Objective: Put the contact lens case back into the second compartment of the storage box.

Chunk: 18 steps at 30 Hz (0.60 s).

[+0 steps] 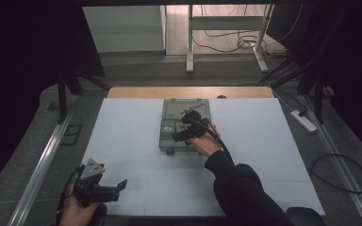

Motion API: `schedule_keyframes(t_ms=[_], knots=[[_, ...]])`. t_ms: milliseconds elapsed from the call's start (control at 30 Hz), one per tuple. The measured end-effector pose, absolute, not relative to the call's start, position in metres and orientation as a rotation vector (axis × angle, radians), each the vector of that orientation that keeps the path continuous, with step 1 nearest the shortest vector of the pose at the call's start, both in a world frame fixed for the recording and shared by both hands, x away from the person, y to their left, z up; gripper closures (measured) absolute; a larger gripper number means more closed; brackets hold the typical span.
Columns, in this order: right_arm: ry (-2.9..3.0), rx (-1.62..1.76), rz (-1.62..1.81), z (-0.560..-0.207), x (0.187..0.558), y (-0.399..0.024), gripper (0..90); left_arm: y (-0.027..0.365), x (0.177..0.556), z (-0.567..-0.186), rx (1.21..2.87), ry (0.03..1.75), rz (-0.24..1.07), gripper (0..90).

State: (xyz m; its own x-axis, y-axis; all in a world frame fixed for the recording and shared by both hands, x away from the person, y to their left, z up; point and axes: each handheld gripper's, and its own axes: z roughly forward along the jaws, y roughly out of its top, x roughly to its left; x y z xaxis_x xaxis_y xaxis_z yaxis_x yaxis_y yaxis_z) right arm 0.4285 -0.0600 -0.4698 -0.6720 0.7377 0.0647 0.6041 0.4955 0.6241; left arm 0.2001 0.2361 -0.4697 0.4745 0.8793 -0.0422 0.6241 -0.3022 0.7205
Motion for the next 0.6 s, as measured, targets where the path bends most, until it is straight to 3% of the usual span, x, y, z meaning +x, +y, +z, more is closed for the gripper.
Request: schedule_keyframes(t_ms=[600], knots=[[2.531,1.105,0.917,-0.47,0.416,-0.072,1.1,0.236,0.2,-0.47,2.039,1.243,0.477,1.6]])
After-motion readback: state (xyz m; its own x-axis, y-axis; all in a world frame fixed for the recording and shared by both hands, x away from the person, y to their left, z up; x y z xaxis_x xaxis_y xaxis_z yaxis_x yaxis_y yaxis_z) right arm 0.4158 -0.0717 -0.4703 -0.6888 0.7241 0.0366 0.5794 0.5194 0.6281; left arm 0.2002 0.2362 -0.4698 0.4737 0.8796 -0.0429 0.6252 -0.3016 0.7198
